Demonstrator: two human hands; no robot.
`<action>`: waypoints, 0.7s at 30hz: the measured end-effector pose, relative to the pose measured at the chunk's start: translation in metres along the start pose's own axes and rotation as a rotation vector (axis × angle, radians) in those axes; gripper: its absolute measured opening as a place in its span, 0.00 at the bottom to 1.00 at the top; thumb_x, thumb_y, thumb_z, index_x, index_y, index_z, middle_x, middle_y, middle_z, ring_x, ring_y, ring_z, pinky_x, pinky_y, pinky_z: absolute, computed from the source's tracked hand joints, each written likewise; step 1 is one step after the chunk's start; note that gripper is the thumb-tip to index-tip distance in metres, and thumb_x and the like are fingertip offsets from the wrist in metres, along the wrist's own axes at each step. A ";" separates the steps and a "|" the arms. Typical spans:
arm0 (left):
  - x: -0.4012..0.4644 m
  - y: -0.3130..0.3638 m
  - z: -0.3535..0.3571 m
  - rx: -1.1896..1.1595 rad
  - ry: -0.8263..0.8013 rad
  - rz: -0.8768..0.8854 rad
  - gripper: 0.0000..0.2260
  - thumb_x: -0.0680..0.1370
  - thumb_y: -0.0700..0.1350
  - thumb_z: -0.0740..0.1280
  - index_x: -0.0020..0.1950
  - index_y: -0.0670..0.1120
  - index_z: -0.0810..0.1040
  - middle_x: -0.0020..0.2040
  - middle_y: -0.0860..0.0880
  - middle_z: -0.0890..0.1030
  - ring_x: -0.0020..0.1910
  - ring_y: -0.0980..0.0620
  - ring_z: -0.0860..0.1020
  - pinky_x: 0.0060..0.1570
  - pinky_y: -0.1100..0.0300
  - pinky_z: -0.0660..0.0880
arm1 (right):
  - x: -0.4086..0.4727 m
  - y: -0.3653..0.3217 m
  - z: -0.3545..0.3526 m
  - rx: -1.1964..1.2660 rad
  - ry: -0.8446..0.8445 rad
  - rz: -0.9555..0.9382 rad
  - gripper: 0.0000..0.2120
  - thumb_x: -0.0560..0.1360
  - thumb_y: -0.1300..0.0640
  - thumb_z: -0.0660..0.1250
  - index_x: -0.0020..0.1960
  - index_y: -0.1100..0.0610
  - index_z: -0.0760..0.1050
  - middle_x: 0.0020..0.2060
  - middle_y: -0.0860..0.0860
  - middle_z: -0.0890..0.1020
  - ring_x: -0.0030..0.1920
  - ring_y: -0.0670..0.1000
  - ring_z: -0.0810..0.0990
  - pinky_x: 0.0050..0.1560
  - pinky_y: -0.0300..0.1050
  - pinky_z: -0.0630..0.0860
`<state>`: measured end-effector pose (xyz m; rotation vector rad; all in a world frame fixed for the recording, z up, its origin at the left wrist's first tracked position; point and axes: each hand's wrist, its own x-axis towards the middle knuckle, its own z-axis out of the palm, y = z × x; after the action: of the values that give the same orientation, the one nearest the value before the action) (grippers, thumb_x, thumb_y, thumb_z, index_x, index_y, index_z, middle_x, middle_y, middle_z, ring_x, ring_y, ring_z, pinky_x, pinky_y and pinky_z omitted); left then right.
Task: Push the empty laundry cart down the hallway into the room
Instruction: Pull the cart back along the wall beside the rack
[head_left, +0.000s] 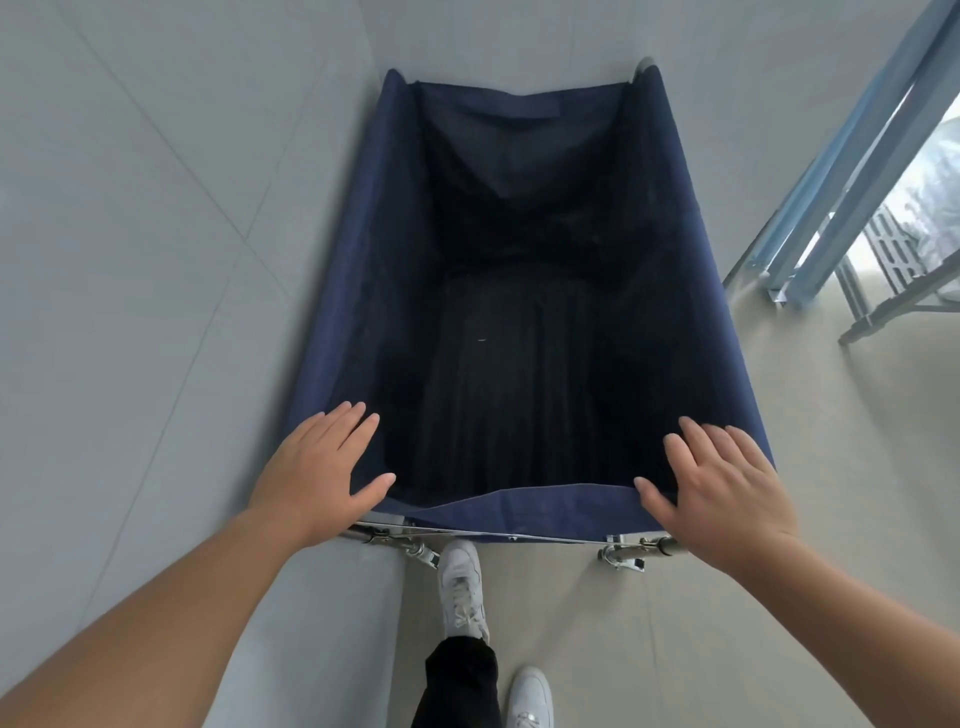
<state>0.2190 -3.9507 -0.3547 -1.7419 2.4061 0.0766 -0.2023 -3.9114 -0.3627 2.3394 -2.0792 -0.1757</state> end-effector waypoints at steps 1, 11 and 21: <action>0.000 0.000 0.000 -0.003 0.000 0.000 0.35 0.76 0.66 0.50 0.75 0.46 0.64 0.76 0.47 0.65 0.75 0.49 0.59 0.74 0.52 0.54 | 0.000 0.000 0.000 0.002 0.002 0.001 0.26 0.75 0.40 0.57 0.50 0.64 0.75 0.57 0.64 0.80 0.53 0.65 0.77 0.62 0.59 0.69; -0.002 0.000 -0.003 -0.010 0.002 0.010 0.34 0.76 0.65 0.50 0.75 0.45 0.64 0.75 0.46 0.66 0.75 0.48 0.61 0.73 0.52 0.55 | -0.002 0.000 0.001 0.001 -0.001 0.003 0.26 0.76 0.40 0.56 0.49 0.63 0.74 0.57 0.64 0.79 0.53 0.65 0.77 0.62 0.59 0.69; -0.004 0.002 -0.004 -0.026 -0.009 0.008 0.33 0.76 0.65 0.51 0.75 0.46 0.64 0.75 0.47 0.67 0.74 0.48 0.62 0.73 0.52 0.56 | -0.002 0.002 0.002 0.006 -0.013 0.003 0.26 0.76 0.40 0.56 0.49 0.63 0.74 0.57 0.65 0.79 0.52 0.65 0.77 0.61 0.59 0.69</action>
<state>0.2178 -3.9472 -0.3498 -1.7393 2.4167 0.1175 -0.2049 -3.9096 -0.3641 2.3443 -2.0920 -0.1860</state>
